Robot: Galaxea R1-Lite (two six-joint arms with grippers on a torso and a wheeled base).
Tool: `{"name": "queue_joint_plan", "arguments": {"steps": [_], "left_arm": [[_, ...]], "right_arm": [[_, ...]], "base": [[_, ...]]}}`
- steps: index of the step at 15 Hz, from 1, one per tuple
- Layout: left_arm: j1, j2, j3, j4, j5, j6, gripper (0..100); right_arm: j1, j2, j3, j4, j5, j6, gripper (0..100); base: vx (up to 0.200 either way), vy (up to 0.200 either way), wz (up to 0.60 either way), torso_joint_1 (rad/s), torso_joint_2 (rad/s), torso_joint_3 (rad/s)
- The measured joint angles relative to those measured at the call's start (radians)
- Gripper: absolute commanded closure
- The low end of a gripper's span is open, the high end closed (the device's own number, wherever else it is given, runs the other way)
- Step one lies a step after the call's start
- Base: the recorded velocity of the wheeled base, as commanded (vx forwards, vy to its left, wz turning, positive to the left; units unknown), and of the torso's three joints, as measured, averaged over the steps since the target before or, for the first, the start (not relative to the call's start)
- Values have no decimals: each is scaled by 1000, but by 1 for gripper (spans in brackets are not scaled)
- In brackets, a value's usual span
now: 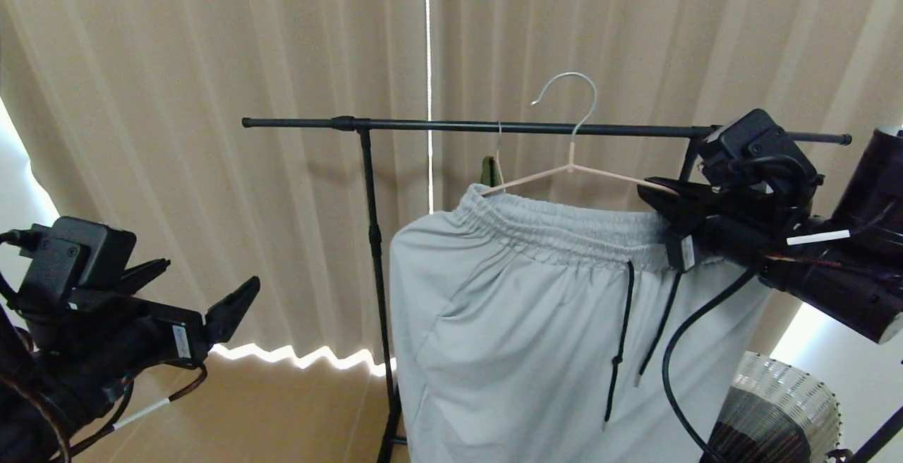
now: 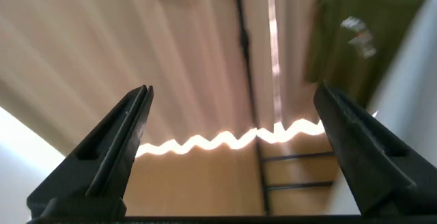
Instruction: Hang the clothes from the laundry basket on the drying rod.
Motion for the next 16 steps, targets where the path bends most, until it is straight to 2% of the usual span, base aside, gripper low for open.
{"name": "queue_joint_plan", "arguments": {"steps": [4, 5, 8, 12, 16], "left_arm": [[6, -160, 2, 349, -5, -121, 0], [8, -195, 16, 382, -5, -140, 0], [11, -274, 89, 401, -5, -149, 0], [8, -303, 98, 395, -6, -143, 0], [-16, -340, 108, 394, -6, -139, 0]], "right_arm": [[-102, -80, 90, 36, 0, -28, 100], [-135, -104, 109, 68, 0, -28, 100], [-227, -207, 161, 210, 0, -31, 100], [-378, -395, 209, 510, 0, -33, 100], [-497, -493, 265, 553, 7, -28, 100]], "base": [[0, 0, 0, 0, 0, 0], [0, 0, 0, 0, 0, 0], [0, 0, 0, 0, 0, 0], [0, 0, 0, 0, 0, 0], [0, 0, 0, 0, 0, 0]]}}
